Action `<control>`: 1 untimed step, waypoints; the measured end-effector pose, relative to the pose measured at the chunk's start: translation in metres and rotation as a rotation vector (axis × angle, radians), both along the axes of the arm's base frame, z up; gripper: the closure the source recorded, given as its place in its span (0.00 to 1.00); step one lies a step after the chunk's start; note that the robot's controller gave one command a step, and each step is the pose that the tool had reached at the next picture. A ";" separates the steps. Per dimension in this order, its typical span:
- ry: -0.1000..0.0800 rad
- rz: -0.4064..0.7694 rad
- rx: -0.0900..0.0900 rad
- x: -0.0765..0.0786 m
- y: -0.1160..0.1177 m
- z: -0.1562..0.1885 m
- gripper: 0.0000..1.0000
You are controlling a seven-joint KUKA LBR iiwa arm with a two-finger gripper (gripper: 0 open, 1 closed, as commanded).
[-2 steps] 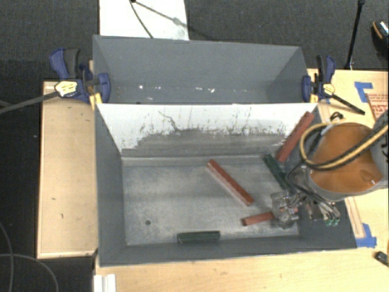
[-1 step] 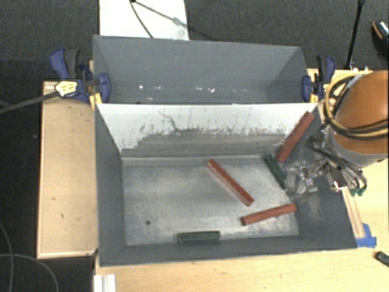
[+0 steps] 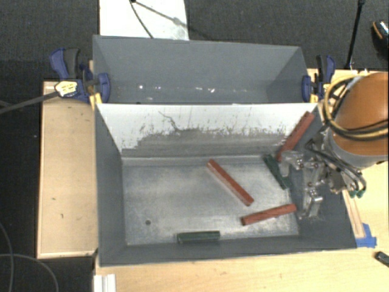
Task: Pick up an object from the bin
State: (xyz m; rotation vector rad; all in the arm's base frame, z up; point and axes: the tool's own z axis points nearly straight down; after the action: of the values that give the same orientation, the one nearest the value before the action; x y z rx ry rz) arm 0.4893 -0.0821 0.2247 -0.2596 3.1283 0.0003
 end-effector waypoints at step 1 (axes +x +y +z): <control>0.007 -0.040 0.001 0.019 -0.018 -0.154 0.00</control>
Offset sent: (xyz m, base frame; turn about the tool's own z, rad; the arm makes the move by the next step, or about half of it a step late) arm 0.0203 -0.0185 -0.1506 0.0462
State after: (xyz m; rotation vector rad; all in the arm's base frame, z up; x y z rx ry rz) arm 0.5088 -0.1003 0.0703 -0.1971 3.1392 0.0032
